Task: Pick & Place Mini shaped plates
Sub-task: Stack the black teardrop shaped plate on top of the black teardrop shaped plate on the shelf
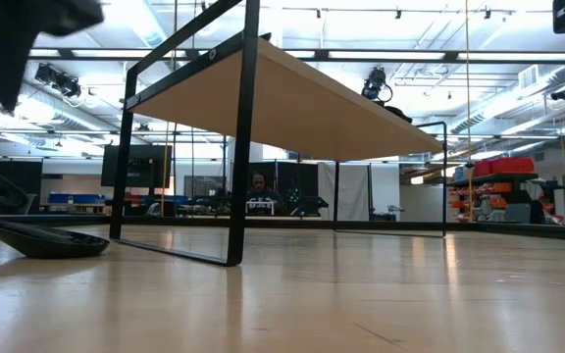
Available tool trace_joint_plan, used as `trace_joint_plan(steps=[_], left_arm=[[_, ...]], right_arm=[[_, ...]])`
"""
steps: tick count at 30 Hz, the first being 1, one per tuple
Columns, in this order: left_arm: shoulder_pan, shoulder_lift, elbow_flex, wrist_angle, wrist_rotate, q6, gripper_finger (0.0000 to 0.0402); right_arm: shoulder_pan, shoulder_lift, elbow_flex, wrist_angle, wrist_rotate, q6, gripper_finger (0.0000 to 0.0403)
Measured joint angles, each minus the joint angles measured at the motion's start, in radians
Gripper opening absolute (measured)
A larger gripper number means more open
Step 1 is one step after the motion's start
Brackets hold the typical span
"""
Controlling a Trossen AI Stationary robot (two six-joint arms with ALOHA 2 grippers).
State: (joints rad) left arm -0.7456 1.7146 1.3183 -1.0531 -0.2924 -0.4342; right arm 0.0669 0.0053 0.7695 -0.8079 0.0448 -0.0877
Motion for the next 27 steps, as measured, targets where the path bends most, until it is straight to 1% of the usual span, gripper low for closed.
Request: trace_joint_plan(steps=[2, 4, 8, 13, 17, 21, 27], left_arm=[[0.002, -0.013, -0.033, 0.007, 0.045, -0.007, 0.0193], [0.002, -0.037, -0.067, 0.008, 0.056, -0.025, 0.0193], [-0.001, -0.085, -0.149, 0.019, 0.036, -0.088, 0.0193], [0.021, -0.121, -0.253, 0.099, 0.035, -0.163, 0.0193], [0.045, -0.144, -0.328, 0.160, 0.068, -0.165, 0.0193], [0.080, -0.182, -0.376, 0.218, 0.105, -0.165, 0.0193], [0.130, -0.258, -0.431, 0.260, 0.114, -0.140, 0.0193]], right_arm=[[0.000, 0.000, 0.000, 0.000, 0.000, 0.000, 0.0010], [0.000, 0.000, 0.000, 0.000, 0.000, 0.000, 0.0010], [0.000, 0.000, 0.000, 0.000, 0.000, 0.000, 0.0010], [0.000, 0.000, 0.000, 0.000, 0.000, 0.000, 0.0010], [0.000, 0.000, 0.000, 0.000, 0.000, 0.000, 0.0010], [0.000, 0.000, 0.000, 0.000, 0.000, 0.000, 0.0010], [0.000, 0.000, 0.000, 0.000, 0.000, 0.000, 0.0010]])
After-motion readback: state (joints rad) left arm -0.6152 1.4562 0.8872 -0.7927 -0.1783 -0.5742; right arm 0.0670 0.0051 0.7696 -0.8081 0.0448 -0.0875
